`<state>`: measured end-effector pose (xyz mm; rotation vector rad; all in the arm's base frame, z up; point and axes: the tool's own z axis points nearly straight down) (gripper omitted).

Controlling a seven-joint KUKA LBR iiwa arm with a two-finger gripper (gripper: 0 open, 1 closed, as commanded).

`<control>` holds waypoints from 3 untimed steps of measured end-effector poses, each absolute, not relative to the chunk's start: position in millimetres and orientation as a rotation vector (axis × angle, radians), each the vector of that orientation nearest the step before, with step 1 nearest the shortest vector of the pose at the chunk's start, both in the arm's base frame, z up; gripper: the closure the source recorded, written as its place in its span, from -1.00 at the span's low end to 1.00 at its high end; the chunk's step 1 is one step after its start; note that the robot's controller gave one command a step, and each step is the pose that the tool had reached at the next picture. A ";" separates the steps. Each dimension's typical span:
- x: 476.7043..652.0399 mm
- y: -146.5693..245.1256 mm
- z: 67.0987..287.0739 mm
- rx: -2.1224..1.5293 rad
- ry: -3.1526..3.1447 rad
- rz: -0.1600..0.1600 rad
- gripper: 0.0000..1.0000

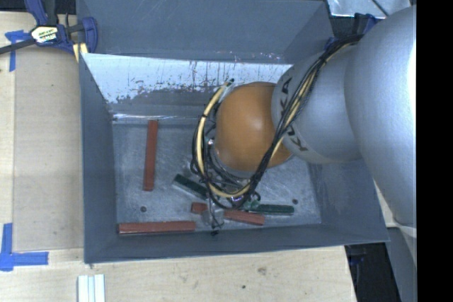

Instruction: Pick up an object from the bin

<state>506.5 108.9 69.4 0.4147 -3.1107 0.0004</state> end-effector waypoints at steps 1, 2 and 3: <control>508.8 107.3 73.7 0.408 -3.118 0.001 1.00; 513.8 83.3 193.7 1.007 -2.984 0.003 1.00; 517.7 65.4 239.3 1.214 -2.906 0.002 1.00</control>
Offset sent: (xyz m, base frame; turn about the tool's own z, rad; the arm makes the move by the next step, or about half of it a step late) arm 0.0000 0.0000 0.0000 0.0000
